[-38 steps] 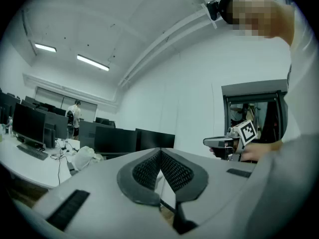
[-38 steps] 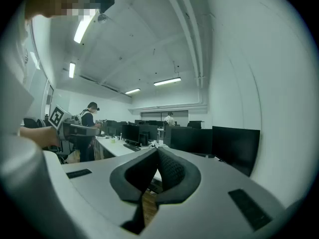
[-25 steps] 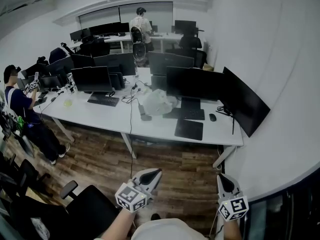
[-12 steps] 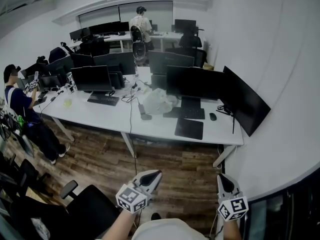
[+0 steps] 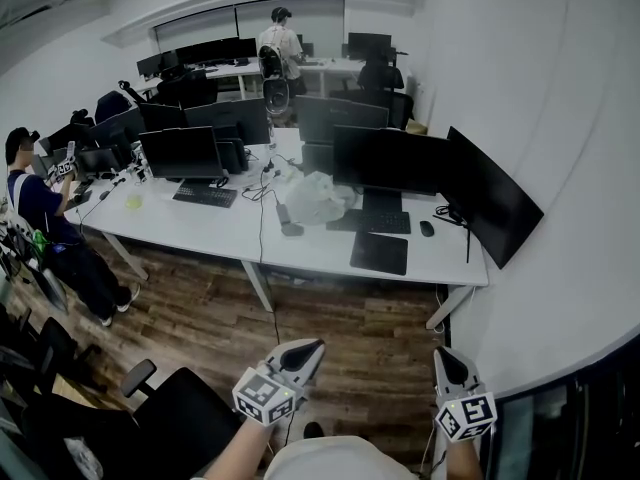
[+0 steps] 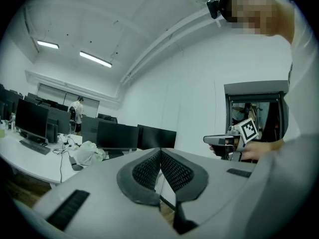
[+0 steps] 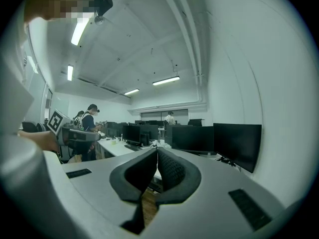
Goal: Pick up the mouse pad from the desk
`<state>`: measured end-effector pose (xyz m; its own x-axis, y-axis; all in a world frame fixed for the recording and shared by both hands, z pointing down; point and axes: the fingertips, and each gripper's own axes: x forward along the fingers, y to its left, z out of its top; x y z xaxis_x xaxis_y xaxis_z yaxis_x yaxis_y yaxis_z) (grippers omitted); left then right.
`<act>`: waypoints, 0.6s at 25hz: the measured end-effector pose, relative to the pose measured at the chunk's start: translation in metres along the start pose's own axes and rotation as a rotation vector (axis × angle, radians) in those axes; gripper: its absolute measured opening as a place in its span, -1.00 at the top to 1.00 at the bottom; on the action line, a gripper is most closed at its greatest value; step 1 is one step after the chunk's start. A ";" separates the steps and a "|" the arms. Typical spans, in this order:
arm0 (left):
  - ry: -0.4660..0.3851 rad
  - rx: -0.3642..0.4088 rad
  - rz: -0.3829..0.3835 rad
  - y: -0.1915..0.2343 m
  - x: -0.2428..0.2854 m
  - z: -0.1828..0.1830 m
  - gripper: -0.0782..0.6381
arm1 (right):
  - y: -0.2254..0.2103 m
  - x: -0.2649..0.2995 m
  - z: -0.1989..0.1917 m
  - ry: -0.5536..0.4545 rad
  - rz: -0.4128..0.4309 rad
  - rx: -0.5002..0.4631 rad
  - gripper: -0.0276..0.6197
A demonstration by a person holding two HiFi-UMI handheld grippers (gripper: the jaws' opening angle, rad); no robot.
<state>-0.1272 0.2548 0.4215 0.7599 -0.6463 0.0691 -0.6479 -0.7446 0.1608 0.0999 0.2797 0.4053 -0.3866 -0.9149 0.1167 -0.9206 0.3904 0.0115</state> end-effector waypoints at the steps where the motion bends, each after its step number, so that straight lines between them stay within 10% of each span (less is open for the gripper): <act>1: 0.003 0.001 0.002 0.001 0.000 -0.001 0.71 | 0.000 0.000 0.000 0.003 -0.003 0.002 0.87; 15: 0.011 -0.017 0.010 0.028 -0.005 -0.004 0.17 | 0.017 0.017 -0.004 0.017 -0.008 0.007 0.87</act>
<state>-0.1492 0.2376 0.4294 0.7541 -0.6517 0.0820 -0.6545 -0.7351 0.1770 0.0777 0.2712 0.4118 -0.3780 -0.9161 0.1338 -0.9241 0.3821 0.0053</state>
